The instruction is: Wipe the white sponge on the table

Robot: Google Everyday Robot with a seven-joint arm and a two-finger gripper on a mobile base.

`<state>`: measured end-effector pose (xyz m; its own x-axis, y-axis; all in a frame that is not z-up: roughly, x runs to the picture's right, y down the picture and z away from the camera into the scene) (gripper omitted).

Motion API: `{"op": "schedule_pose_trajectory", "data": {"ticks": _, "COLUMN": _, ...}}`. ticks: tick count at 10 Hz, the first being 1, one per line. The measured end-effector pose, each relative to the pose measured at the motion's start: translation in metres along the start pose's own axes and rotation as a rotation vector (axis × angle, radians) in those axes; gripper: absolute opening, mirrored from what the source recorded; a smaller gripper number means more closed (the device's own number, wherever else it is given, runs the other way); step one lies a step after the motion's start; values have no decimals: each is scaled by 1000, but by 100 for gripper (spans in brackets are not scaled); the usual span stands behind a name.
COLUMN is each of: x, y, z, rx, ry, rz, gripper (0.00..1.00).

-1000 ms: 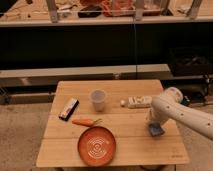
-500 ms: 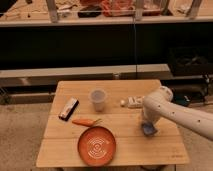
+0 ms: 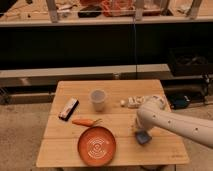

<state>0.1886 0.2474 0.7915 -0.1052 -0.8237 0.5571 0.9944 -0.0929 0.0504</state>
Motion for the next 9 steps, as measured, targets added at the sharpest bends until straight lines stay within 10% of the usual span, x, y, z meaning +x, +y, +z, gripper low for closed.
{"op": "schedule_pose_trajectory", "data": {"ticks": 9, "x": -71, "y": 1, "z": 10, "rx": -16, "ry": -22, "rz": -1, "gripper": 0}}
